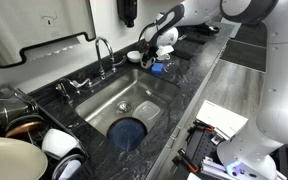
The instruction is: Put the white cup into the sink
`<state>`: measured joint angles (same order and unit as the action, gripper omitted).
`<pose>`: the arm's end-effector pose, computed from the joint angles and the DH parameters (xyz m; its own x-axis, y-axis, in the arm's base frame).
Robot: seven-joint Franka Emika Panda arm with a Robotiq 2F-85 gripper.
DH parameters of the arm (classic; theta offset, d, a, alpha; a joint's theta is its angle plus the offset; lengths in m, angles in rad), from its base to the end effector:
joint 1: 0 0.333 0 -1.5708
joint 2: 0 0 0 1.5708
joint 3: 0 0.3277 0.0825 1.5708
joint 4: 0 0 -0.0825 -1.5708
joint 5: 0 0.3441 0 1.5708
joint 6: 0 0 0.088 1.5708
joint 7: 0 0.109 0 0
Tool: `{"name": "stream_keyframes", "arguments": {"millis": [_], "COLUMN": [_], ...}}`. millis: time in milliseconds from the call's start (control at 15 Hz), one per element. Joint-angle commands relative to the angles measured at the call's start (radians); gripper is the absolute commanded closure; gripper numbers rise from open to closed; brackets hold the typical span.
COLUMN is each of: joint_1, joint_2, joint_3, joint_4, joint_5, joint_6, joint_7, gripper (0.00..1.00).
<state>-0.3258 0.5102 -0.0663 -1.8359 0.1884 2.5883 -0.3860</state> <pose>0.5984 -0.2458 0.3125 0.9568 -0.1376 0.2561 -0.1407 -0.9900 -0.0061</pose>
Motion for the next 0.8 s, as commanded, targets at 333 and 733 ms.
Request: {"name": "stream_keyframes", "arguments": {"millis": [333, 733], "joint_1": [-0.036, -0.043], "joint_2": [0.028, 0.010], "joint_3": [0.024, 0.025], "joint_4": [0.013, -0.005], "joint_5": [0.001, -0.004], "joint_6": [0.027, 0.024], "joint_7": [-0.010, -0.023], "gripper": [0.68, 1.00]}}
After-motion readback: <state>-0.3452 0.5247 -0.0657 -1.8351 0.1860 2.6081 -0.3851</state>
